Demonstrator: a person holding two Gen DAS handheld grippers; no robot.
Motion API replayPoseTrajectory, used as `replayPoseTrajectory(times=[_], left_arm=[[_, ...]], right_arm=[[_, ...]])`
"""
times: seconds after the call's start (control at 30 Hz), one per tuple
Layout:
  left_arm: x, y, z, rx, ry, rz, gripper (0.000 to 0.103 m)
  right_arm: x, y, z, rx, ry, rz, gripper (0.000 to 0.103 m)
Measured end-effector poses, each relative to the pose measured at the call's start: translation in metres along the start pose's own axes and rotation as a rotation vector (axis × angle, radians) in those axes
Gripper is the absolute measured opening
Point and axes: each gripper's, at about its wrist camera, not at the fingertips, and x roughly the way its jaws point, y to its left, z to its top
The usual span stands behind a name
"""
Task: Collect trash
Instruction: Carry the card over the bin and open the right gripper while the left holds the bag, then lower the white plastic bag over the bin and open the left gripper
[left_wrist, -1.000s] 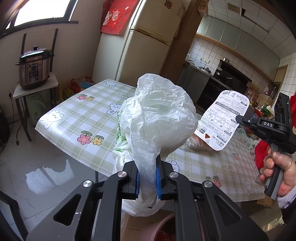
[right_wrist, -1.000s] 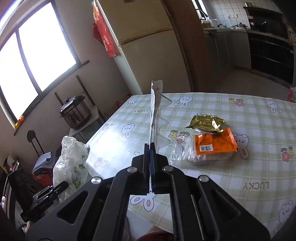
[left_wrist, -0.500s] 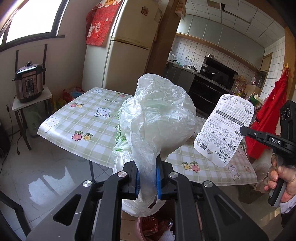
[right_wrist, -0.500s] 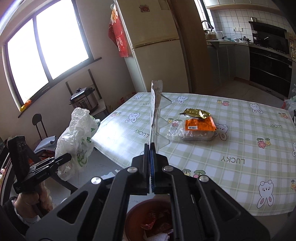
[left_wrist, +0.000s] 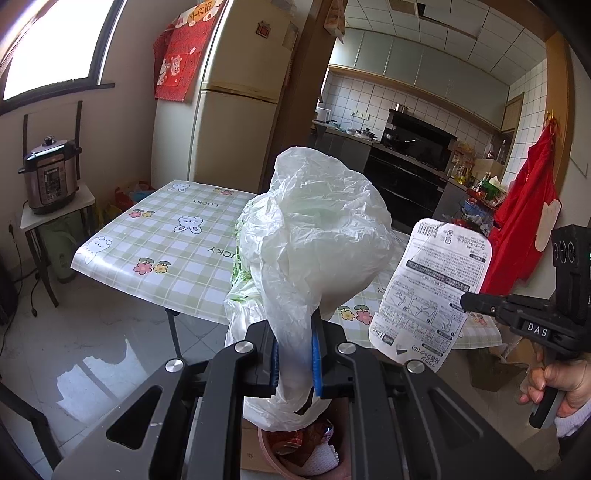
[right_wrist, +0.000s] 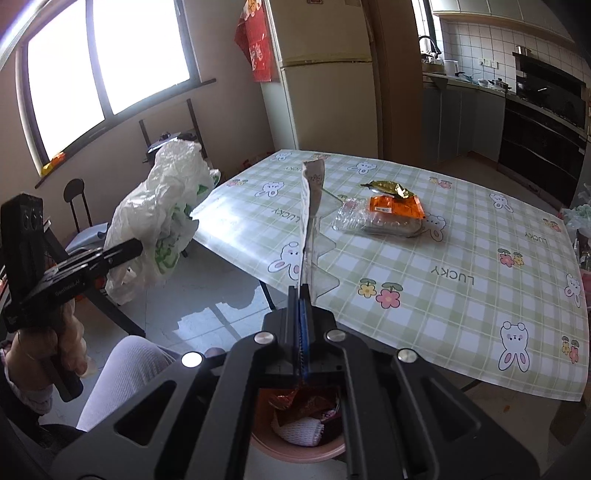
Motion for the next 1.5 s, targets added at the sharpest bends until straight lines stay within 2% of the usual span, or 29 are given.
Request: replayPoseTrajectory(times=[0.33, 0.4, 0.47, 0.53, 0.6, 0.63, 0.67, 0.77, 0.83, 1.07, 1.5], left_arm=[[0.003, -0.005, -0.005, 0.007, 0.015, -0.005, 0.013], [0.004, -0.004, -0.006, 0.007, 0.018, -0.007, 0.013], [0.006, -0.003, -0.006, 0.005, 0.021, -0.008, 0.013], [0.007, -0.002, -0.007, 0.002, 0.024, -0.011, 0.013], [0.008, -0.002, -0.008, 0.004, 0.028, -0.015, 0.013], [0.008, -0.003, -0.009, 0.006, 0.030, -0.017, 0.013], [0.009, -0.003, -0.010, 0.011, 0.033, -0.020, 0.013], [0.011, -0.008, -0.013, 0.036, 0.044, -0.033, 0.013], [0.013, -0.010, -0.013, 0.041, 0.054, -0.052, 0.013], [0.028, -0.020, -0.022, 0.070, 0.112, -0.092, 0.013], [0.062, -0.036, -0.043, 0.094, 0.235, -0.155, 0.017]], right_arm=[[0.019, 0.004, -0.018, -0.024, 0.089, 0.001, 0.006], [0.024, 0.006, -0.019, -0.026, 0.102, 0.005, 0.011], [0.025, 0.008, -0.019, -0.025, 0.104, 0.008, 0.025], [0.025, 0.008, -0.018, -0.020, 0.093, 0.003, 0.028], [0.022, 0.007, -0.014, -0.015, 0.073, -0.008, 0.039], [0.020, 0.007, -0.012, -0.013, 0.061, -0.019, 0.050], [0.017, 0.006, -0.010, -0.013, 0.045, -0.034, 0.066], [0.006, 0.002, -0.003, -0.007, -0.023, -0.069, 0.094], [-0.001, -0.002, 0.002, 0.001, -0.058, -0.090, 0.097], [-0.019, -0.021, 0.014, 0.033, -0.139, -0.140, 0.097], [-0.025, -0.056, 0.015, 0.101, -0.167, -0.174, 0.097]])
